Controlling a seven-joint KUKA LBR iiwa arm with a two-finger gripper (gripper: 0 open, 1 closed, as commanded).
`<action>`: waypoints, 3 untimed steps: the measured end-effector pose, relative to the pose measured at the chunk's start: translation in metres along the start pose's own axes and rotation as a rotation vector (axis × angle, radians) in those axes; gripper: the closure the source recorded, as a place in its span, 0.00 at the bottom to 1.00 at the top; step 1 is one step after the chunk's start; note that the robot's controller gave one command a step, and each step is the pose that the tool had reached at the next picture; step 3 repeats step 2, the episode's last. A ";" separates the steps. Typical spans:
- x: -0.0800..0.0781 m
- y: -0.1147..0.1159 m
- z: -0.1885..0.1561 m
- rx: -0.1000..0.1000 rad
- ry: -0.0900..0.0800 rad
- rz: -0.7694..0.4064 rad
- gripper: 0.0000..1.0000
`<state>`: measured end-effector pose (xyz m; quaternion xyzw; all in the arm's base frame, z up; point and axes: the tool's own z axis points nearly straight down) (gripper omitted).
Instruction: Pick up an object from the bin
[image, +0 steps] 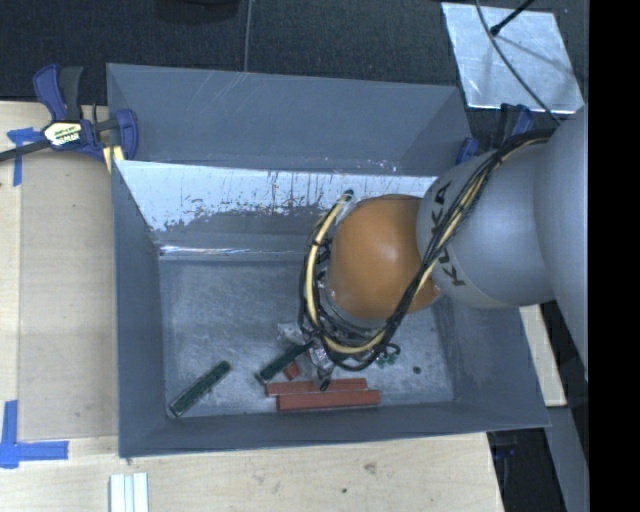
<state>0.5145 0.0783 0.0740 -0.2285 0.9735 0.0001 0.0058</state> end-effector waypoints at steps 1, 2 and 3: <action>-0.006 0.011 -0.112 0.001 0.000 -0.032 1.00; -0.021 0.010 -0.230 0.001 -0.001 -0.008 1.00; -0.021 0.010 -0.230 0.001 -0.001 -0.008 1.00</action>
Offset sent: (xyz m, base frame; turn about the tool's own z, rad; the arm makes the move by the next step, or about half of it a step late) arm -0.0038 0.0118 0.1077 -0.0342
